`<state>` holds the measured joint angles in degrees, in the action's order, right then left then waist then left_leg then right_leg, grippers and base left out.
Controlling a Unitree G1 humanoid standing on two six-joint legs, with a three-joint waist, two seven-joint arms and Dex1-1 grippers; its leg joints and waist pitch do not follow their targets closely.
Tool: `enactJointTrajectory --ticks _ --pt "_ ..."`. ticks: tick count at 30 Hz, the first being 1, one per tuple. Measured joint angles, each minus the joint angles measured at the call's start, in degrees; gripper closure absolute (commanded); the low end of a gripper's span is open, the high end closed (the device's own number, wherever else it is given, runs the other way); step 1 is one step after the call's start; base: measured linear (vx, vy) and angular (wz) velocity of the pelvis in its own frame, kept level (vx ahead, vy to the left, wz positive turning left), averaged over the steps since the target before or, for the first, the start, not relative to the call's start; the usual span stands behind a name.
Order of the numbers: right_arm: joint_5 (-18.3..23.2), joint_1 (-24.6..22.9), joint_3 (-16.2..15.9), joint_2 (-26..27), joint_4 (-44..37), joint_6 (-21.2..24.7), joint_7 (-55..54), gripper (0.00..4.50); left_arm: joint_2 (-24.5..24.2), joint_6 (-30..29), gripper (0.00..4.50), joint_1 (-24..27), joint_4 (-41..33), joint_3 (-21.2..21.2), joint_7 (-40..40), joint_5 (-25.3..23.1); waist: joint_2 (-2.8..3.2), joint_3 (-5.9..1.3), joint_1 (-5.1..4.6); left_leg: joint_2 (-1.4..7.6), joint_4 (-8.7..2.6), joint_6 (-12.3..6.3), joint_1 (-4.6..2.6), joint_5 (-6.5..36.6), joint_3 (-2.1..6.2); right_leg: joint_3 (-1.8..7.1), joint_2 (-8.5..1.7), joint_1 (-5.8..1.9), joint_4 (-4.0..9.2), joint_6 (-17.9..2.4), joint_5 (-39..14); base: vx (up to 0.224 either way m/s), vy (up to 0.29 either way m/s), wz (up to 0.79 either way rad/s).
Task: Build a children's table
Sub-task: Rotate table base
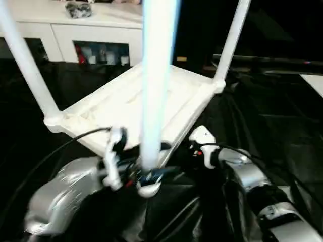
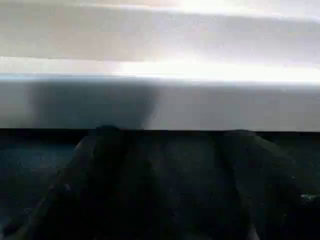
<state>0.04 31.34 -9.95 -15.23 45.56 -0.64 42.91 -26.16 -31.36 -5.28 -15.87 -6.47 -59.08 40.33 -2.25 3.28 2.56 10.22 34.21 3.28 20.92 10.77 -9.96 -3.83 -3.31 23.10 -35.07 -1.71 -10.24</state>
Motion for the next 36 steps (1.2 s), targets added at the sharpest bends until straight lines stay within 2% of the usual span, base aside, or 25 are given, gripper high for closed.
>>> enactJointTrajectory --ticks 4,12,16,20,22,26,31,34,36 --pt "-0.37 0.56 3.92 -5.43 2.34 -0.02 -3.57 0.78 -3.36 -2.07 0.09 5.12 -2.52 0.04 -2.07 1.68 -0.01 -0.01 0.86 0.01 0.02 0.00 -0.06 -0.01 -0.06 0.05 -0.01 -0.07 -0.02 0.02 -0.01 0.000 0.000 0.00" --pt "-0.60 3.12 5.08 -7.39 6.99 -0.01 -7.80 0.78 -4.74 -4.43 0.09 8.43 -5.55 1.75 -1.95 4.59 -0.06 -0.02 0.46 0.03 0.04 0.02 -0.17 -0.02 -0.06 0.04 0.00 -0.06 -0.23 0.34 -0.19 0.000 0.000 0.00" --pt "-1.32 5.14 4.94 -4.15 10.17 -0.70 -9.66 0.78 -3.53 -3.36 0.09 7.95 -3.75 1.01 -2.64 4.45 -0.08 -0.03 0.26 0.03 0.06 0.02 -0.16 -0.02 -0.06 0.04 0.00 -0.06 -0.23 0.35 -0.19 0.000 0.000 0.00" --pt "-2.14 7.78 4.93 -0.21 14.51 -2.06 -12.02 0.78 -2.60 -1.92 0.09 6.60 1.22 0.08 -4.63 3.21 -0.16 -0.04 0.18 0.04 0.10 0.03 -0.13 -0.02 -0.05 0.05 0.00 -0.04 -0.27 0.32 -0.18 0.000 0.000 0.00" --pt "-2.09 8.87 5.06 1.23 16.42 -2.30 -12.97 0.78 -2.64 -1.48 0.09 6.59 2.70 -0.01 -5.23 3.05 -0.22 -0.05 -0.18 0.04 0.12 0.03 -0.15 -0.02 -0.05 0.06 0.00 -0.05 -0.28 0.29 -0.16 0.000 0.000 0.00" --pt "-2.15 9.99 5.04 4.58 18.32 -2.82 -13.94 0.78 -2.61 -1.19 0.09 5.74 3.91 -0.13 -5.69 2.49 -0.50 -0.03 -0.95 0.07 0.12 0.04 -0.07 -0.03 -0.04 0.03 0.00 -0.04 -0.32 0.22 -0.12 0.000 0.000 0.00" --pt "-2.59 10.19 3.70 10.50 19.38 -5.05 -12.70 0.78 -1.73 -0.87 0.09 4.93 4.71 -0.20 -5.54 1.97 -0.95 0.04 -1.95 0.09 0.11 0.09 -0.44 -0.03 0.08 -0.07 0.00 0.02 -0.32 0.16 -0.08 0.000 0.000 0.00" --pt "-2.94 10.56 2.93 11.69 19.81 -6.21 -11.69 0.78 -0.29 -1.19 0.09 4.92 3.35 -1.08 -4.31 1.97 -1.30 0.10 -2.13 0.10 0.12 0.24 -0.57 0.06 0.07 -0.05 0.00 0.04 -0.31 0.13 -0.06 0.000 0.000 0.00" --pt "-3.00 11.05 2.66 11.86 19.96 -6.25 -11.38 0.78 1.26 -1.10 0.09 4.43 2.77 -1.93 -3.00 1.34 -1.33 0.10 -2.08 0.09 0.11 0.26 -0.64 0.08 0.04 -0.03 0.00 0.05 -0.25 -0.05 0.04 0.000 0.000 0.00"
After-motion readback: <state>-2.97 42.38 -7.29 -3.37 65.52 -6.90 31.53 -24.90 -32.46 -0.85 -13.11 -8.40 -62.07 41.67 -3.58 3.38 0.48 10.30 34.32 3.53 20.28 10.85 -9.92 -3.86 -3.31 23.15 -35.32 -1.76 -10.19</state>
